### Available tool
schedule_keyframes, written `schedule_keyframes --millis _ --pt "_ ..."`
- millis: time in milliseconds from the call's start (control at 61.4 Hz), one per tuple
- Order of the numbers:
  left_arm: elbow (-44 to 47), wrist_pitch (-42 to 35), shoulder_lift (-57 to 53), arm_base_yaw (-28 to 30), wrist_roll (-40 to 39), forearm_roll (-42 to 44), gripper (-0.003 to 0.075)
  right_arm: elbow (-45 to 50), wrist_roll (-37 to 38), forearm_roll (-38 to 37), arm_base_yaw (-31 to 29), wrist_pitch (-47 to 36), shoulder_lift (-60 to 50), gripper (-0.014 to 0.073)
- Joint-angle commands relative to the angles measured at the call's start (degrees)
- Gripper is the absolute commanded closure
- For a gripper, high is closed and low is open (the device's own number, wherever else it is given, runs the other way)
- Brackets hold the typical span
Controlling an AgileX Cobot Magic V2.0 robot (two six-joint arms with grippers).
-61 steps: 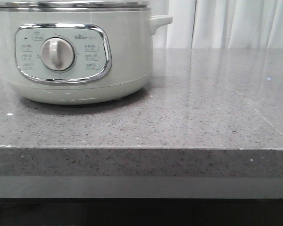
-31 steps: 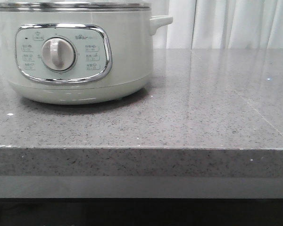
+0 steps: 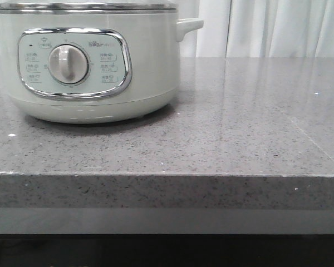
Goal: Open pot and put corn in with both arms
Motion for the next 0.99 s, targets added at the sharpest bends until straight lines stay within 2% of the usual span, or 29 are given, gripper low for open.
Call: schedule_keyframes --millis 0,473,603,750,978 --pt "5.4 -9.6 -7.1 -0.1 0.0 -1.0 0.0738 -1.4 -0.4 0.3 0.0 -4.8 0.3 0.0661" --pt "45.3 -34.0 -39.3 -0.1 0.0 -1.2 0.0738 -1.4 -0.4 0.3 0.0 -4.8 0.3 0.0661" --pt "56.0 -38.5 -48.8 -0.1 0.0 -1.2 0.0738 -1.4 -0.4 0.3 0.0 -4.8 0.3 0.0661" --pt "63.7 -40.2 -57.9 -0.1 0.0 -1.2 0.0738 -1.4 -0.4 0.3 0.0 -4.8 0.3 0.0661" --pt "66.7 -40.2 -63.4 -0.1 0.0 -1.2 0.0738 -1.4 -0.4 0.3 0.0 -4.8 0.3 0.0661"
